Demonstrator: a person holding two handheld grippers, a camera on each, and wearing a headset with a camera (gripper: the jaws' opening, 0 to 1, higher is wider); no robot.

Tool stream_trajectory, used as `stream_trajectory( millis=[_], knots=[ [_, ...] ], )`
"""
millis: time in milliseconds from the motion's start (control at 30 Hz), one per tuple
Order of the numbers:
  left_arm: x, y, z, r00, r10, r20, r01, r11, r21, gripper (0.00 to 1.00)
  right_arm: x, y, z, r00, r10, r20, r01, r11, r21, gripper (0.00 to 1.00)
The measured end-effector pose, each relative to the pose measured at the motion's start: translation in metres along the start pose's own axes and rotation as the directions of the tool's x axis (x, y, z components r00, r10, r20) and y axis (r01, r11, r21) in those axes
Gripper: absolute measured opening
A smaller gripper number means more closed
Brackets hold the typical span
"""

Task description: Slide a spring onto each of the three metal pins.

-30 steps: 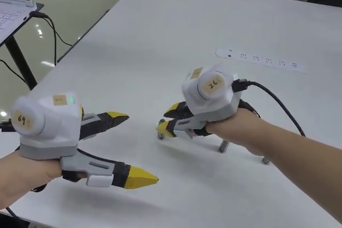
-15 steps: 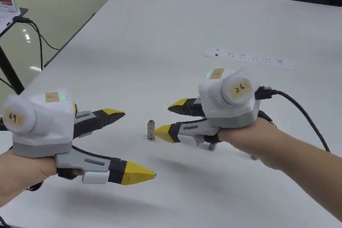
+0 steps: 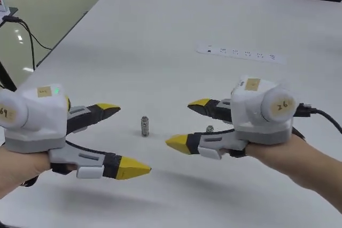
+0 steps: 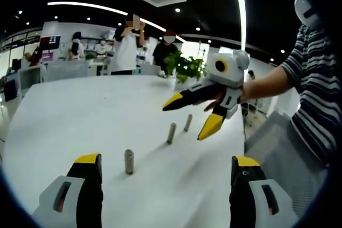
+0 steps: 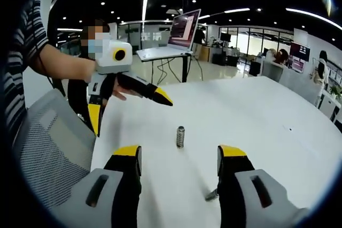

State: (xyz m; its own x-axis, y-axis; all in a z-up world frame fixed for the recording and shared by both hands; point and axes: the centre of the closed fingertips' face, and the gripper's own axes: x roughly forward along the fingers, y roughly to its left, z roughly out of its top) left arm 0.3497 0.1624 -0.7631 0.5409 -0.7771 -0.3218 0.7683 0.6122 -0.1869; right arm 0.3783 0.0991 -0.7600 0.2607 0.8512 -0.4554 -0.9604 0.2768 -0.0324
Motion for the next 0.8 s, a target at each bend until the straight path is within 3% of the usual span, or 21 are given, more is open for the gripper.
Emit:
stream_trajectory(
  millis=[267,467,633,800],
  knots=[
    [0.003,-0.003,0.001,1.0000,-0.004,-0.005,0.004,1.000,0.004,0.98,-0.029,-0.009,-0.011,0.9963,-0.072,0.047,0.070,0.997,0.039,0.78],
    [0.004,-0.003,0.002,1.0000,-0.001,0.001,0.001,1.000,0.001,0.98,-0.052,-0.012,-0.027,0.9920,-0.113,0.056,0.109,0.992,0.071,0.85],
    [0.005,-0.004,0.004,1.0000,0.001,0.005,-0.001,1.000,0.006,0.98,-0.071,-0.016,-0.041,0.9842,-0.159,0.077,0.148,0.980,0.133,0.96],
    [0.003,-0.006,0.008,0.9994,0.013,0.033,-0.013,1.000,0.008,0.98,-0.089,-0.023,-0.057,0.9729,-0.214,0.087,0.194,0.962,0.193,0.99]
  ],
)
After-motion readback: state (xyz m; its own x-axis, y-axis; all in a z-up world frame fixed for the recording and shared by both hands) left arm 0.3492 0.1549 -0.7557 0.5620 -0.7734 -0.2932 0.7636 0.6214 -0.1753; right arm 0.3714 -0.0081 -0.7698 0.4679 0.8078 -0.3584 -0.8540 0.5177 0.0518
